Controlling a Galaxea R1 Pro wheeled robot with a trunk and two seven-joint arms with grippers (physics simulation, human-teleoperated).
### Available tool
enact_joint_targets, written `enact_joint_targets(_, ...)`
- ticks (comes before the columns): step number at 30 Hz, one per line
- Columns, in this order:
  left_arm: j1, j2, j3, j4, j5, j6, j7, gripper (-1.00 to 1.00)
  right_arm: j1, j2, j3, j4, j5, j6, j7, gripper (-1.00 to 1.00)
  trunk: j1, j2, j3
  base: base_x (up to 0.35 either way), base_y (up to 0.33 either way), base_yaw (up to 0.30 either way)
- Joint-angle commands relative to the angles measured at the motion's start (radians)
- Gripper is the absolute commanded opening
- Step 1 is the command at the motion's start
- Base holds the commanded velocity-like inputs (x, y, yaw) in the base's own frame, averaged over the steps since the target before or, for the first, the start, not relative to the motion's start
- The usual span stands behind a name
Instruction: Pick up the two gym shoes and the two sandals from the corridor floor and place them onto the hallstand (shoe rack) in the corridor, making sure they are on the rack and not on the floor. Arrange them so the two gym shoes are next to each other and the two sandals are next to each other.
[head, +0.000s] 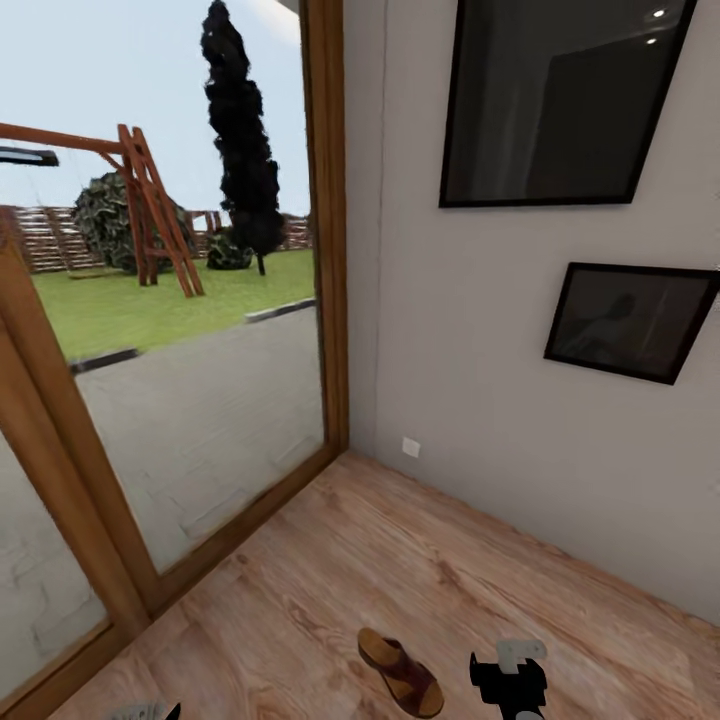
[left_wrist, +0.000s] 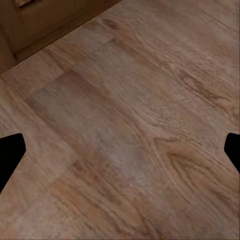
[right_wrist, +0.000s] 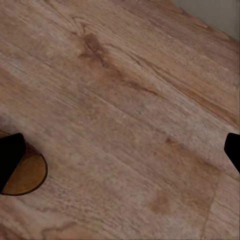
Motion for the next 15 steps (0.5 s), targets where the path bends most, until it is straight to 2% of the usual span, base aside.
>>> enact_joint_targets(1, -0.001, 0.000, 0.009, 0.001, -0.010, -0.004, -0.004, 1.00, -0.001, 0.000, -0.008, 0.001, 0.011, -0.003, -0.005, 1.00, 0.000, 0.000, 0.000, 0.226, 0.227, -0.249)
enact_joint_targets(15, 0.000, 0.000, 0.008, 0.001, -0.010, -0.004, -0.004, 1.00, -0.001, 0.000, -0.009, 0.001, 0.011, -0.003, -0.005, 1.00, 0.000, 0.000, 0.005, 0.232, 0.230, -0.250)
